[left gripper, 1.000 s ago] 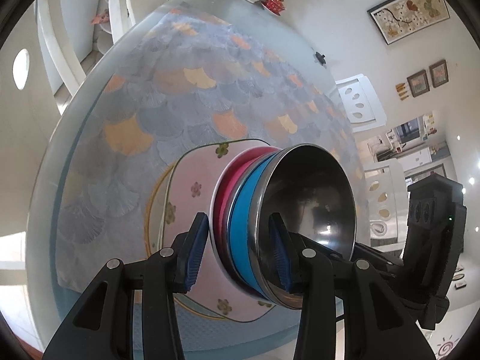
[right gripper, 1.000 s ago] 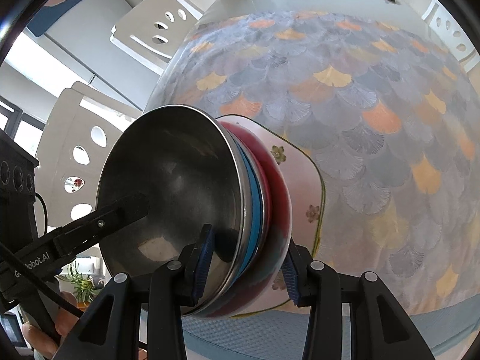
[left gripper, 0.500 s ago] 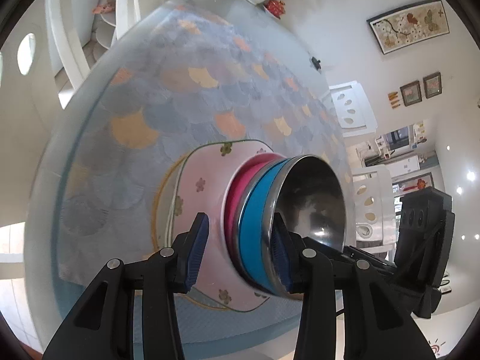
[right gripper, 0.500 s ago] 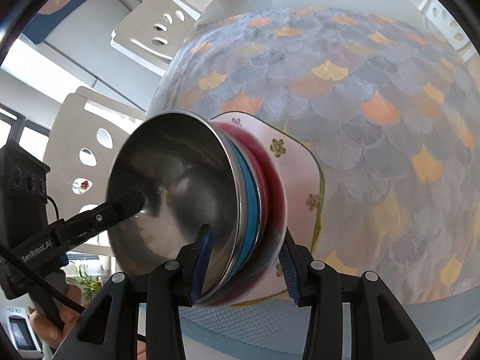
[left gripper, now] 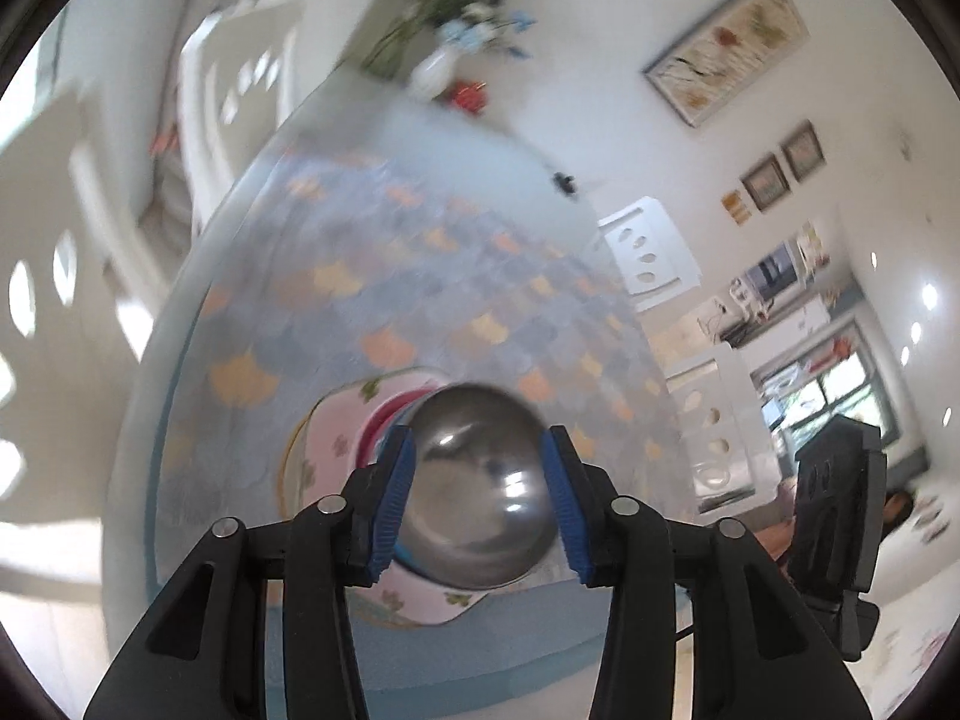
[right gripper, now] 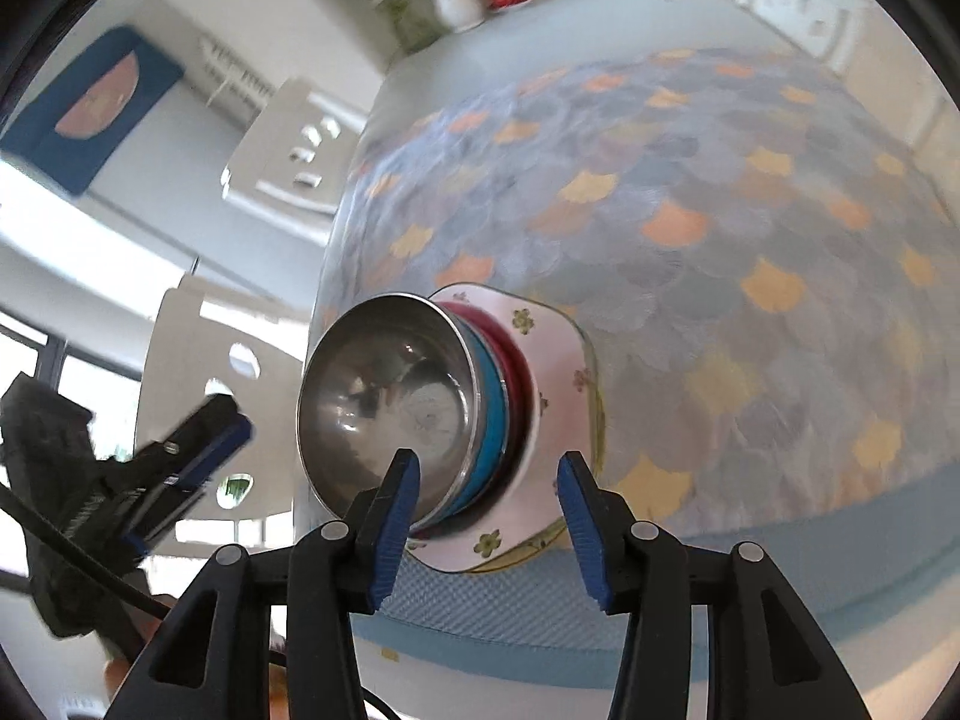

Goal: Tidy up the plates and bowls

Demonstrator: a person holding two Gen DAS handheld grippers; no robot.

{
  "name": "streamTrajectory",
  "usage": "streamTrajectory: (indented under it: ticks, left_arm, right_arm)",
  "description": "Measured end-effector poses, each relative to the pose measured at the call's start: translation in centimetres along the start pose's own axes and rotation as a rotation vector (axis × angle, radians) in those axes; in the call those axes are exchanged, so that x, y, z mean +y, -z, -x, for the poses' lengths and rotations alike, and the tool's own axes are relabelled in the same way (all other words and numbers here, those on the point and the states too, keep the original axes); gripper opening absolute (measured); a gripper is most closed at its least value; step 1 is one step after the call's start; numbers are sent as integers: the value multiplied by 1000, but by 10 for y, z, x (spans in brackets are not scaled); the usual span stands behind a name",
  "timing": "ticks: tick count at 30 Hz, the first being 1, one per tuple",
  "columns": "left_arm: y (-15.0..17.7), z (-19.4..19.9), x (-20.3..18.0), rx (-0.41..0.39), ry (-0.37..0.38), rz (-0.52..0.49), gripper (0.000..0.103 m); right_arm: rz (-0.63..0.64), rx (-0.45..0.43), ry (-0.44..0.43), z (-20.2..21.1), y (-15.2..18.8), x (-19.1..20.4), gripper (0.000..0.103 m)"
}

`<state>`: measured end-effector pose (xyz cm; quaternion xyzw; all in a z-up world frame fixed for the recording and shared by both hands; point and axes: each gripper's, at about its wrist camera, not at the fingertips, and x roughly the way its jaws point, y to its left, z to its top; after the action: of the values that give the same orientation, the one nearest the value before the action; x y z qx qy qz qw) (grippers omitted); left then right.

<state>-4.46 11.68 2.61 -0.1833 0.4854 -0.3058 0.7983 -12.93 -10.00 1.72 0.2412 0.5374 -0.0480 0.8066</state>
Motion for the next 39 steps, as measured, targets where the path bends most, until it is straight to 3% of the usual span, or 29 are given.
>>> streamTrajectory:
  ticks: [2,6,14,16,19,26,30,33,39]
  left_arm:
    - [-2,7,-22,-36,-23,-58,45]
    - [-1,20,-60,-96,-65,-139,51]
    - [11,30,-143,-239,-157,-213,81]
    - [15,25,-160,-248,-196,-217,83]
    - [24,14,-180,-232,-253,-215,96]
    - [51,-3,-216,-235,-412,-215,96]
    - [64,-8,-240,-277,-571,-273,103]
    - [74,-18,-252,-281,-697,-313,102]
    - [84,-31,-256,-211,-675,-277,103]
  right_arm:
    - [2,-12,3,4,-1,0,46]
    - [34,-119,5,38,-8,-3,46]
    - [111,-293,54,104,-20,-34,50]
    - [127,-325,85,119,-18,-49,51]
    - [148,-340,115,133,-15,-70,51]
    - [207,-345,185,151,-15,-108,51]
    - [266,-353,267,158,-19,-119,51]
    - [268,-330,244,158,-22,-127,51]
    - [285,-290,257,149,-18,-141,51]
